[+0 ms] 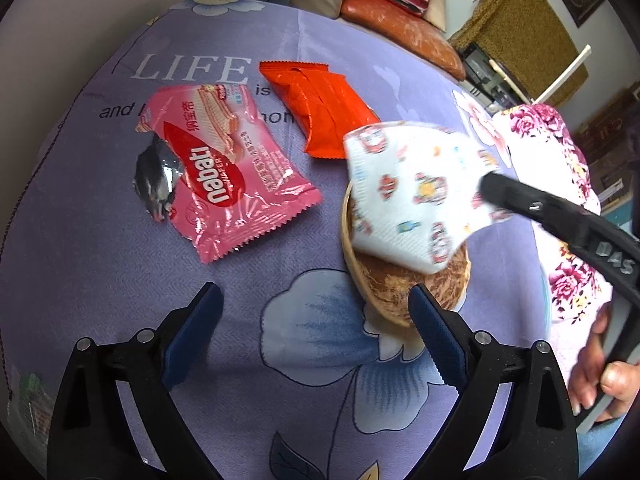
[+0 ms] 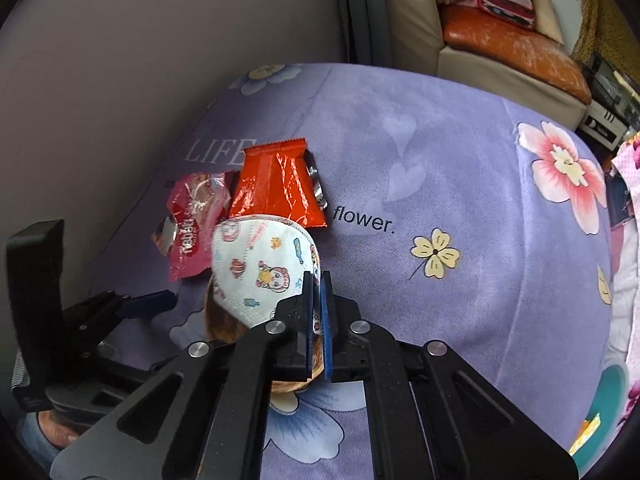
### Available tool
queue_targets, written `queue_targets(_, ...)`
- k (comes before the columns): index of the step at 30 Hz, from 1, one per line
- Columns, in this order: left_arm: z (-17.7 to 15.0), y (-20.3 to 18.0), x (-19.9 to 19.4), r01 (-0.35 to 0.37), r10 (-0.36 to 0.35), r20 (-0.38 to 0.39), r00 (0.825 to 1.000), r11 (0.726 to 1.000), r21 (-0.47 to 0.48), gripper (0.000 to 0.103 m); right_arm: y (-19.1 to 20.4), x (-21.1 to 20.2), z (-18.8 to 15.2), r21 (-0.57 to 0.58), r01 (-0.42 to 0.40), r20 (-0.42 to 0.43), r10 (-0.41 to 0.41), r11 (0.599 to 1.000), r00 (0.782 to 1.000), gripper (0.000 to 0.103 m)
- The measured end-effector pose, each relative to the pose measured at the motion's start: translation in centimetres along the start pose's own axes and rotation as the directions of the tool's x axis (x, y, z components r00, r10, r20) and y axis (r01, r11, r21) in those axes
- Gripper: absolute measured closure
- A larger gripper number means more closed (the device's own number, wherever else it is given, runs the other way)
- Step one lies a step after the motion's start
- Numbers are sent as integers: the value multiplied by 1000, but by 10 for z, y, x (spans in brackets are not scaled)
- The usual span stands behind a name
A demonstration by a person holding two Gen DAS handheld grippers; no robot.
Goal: Collect trash
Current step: 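Grasp the brown coconut-shell bowl with the left gripper while the right gripper grasps the white face mask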
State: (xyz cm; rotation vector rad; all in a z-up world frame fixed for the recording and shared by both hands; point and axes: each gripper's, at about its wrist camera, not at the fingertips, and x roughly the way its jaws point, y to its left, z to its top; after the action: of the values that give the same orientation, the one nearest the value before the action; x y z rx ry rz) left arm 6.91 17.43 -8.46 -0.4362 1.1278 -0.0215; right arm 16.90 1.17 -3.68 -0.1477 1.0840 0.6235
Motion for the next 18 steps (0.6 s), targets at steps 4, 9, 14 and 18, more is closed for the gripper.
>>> queue_targets(4, 0, -7, 3, -10, 10, -9, 1000, 1000, 17, 9, -17, -22, -9, 44, 32, 44, -34, 999, 998, 100)
queue_targets(9, 6, -22, 7, 7, -7, -1, 1000, 999, 40, 9, -37, -39, -22, 117, 69, 64, -77, 991, 995, 100)
queue_targets(14, 11, -38, 17, 56, -55, -5, 998, 997, 55, 13, -65, -56, -40, 186, 57, 74, -72, 981, 995, 100)
queue_targets(18, 14, -51, 25, 28, -27, -8, 1000, 998, 52, 61, -80, -64, -51, 214, 40, 79, -58, 976, 995, 100)
